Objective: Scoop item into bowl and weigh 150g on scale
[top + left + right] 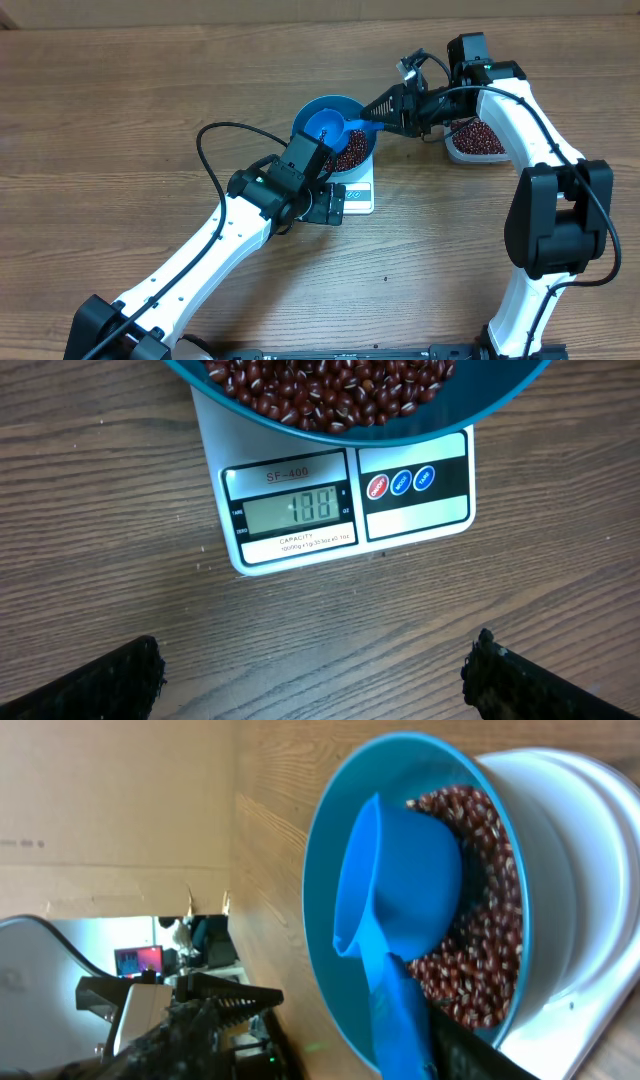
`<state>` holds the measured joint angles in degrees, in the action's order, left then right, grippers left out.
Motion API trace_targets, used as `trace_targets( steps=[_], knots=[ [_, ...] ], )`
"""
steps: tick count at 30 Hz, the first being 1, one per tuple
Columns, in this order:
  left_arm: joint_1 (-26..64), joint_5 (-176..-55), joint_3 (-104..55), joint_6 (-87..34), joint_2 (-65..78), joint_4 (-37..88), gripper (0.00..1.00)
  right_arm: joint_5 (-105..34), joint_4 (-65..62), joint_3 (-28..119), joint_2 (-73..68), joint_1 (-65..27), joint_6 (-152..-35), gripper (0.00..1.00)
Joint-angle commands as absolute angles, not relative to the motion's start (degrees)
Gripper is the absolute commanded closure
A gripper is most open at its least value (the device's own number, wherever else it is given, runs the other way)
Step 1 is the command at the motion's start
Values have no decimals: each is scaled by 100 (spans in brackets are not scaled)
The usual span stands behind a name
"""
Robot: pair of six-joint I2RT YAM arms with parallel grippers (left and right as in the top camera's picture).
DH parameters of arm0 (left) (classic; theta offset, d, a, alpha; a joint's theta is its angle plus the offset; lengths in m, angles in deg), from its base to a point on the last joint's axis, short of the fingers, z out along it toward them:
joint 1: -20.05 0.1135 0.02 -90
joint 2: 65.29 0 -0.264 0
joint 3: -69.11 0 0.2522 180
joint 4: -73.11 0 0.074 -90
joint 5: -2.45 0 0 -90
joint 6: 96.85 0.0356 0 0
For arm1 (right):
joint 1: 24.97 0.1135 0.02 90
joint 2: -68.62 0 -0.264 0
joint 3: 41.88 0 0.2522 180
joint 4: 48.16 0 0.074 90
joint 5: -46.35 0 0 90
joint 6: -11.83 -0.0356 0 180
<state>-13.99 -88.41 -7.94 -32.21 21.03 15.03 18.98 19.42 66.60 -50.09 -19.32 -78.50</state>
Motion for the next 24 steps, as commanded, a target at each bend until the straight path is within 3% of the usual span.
trace_targets(
  steps=[1,17,24],
  knots=[
    [-1406,-8863,-767,-3278,2160,1506,0,2049,1774,6627,-5044,-1884,-7842,42],
    [-1408,-8861,-767,-3278,2160,1506,1,996,1247,6627,-5044,-1583,-8443,47],
    [-1406,-8863,-767,-3278,2160,1508,0,993,1110,6627,-5044,-1495,-8443,56]
  ],
)
